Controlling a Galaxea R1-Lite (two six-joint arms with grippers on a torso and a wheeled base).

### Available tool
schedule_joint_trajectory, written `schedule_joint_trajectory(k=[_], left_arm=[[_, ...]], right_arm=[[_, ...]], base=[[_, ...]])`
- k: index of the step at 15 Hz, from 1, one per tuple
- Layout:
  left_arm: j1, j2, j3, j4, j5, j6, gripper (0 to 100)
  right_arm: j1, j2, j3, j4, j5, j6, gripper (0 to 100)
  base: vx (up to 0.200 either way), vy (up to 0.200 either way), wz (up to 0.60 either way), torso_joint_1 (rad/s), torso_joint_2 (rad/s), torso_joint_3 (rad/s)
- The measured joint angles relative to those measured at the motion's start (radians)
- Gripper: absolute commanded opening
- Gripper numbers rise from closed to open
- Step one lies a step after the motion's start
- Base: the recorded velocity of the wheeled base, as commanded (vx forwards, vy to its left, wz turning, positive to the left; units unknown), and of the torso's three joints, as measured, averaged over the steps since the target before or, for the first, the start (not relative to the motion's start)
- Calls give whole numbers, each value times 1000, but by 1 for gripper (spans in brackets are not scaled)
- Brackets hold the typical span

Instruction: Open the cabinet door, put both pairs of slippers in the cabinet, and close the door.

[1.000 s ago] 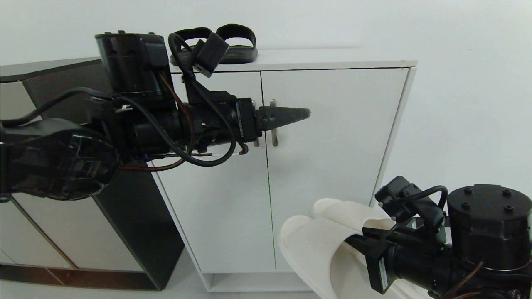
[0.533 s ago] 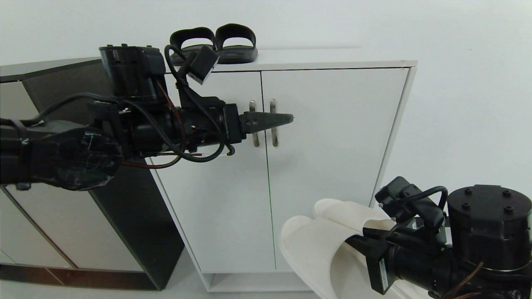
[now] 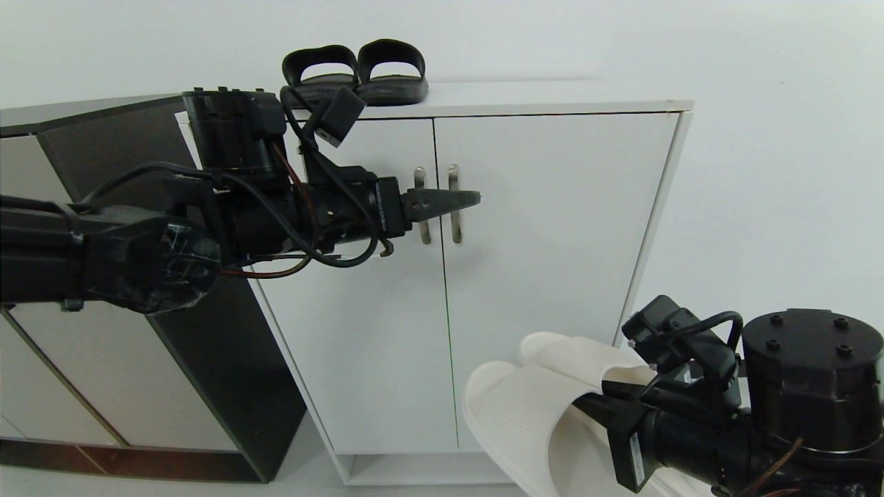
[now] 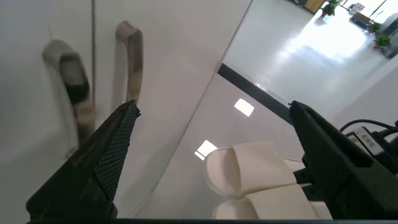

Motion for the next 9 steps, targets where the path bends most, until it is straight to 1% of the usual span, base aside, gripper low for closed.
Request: schedule_joint_trajectory(k=[2, 6, 7, 9], left_arm=[[0, 11, -11, -7, 12, 0, 100], [0, 32, -35, -7, 19, -1, 100], [0, 40, -42, -7, 34, -1, 100], [-1, 53, -51, -9, 41, -1, 100]], right_arm=[[3, 0, 0, 0, -1, 0, 0], [12, 0, 3, 0, -6, -9, 0], [12, 0, 4, 0, -8, -20, 0], [13, 0, 8, -1, -9, -31, 0]], base=[[0, 0, 0, 0, 0, 0], [0, 0, 0, 0, 0, 0], [0, 0, 0, 0, 0, 0], [0, 0, 0, 0, 0, 0]])
